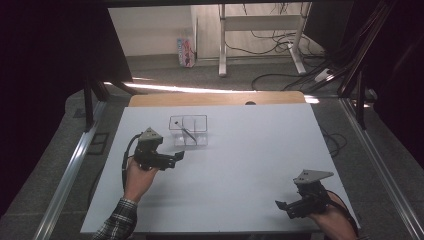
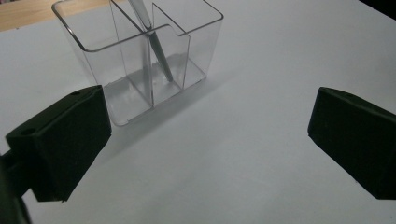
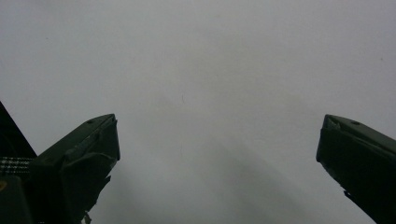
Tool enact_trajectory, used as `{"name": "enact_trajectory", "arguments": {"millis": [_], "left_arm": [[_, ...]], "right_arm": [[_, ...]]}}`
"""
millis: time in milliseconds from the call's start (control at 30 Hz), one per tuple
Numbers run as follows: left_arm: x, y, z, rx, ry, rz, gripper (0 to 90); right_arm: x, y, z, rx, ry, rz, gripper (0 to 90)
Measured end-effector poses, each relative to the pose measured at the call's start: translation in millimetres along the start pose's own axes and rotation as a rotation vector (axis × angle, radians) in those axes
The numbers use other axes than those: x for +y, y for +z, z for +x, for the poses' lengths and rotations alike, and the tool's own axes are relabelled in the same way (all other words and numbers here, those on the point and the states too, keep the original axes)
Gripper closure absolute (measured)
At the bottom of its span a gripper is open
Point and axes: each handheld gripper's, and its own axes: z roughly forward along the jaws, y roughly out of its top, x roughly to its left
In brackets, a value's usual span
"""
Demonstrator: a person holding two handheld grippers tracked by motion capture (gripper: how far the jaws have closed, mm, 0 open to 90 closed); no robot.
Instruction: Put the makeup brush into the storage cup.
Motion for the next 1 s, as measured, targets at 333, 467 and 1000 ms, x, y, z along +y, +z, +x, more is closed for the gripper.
{"name": "enact_trajectory", "arguments": {"millis": [333, 467, 1000], "left_arm": [[-4.0, -8.5, -4.7, -0.004, 0.008, 0.001, 0.0], [-5.4, -12.3, -7.3, -0.002, 0.014, 0.001, 0.0], [-20.9, -21.8, -19.1, 0.015, 0.027, 0.012, 0.0]], "right_arm": [[-0.2, -1.8, -1.8, -0.001, 0.01, -0.014, 0.0], [-0.1, -1.7, -1.5, -0.001, 0.008, -0.014, 0.0], [0.1, -2.4, -0.2, -0.007, 0.005, -0.02, 0.0]]}}
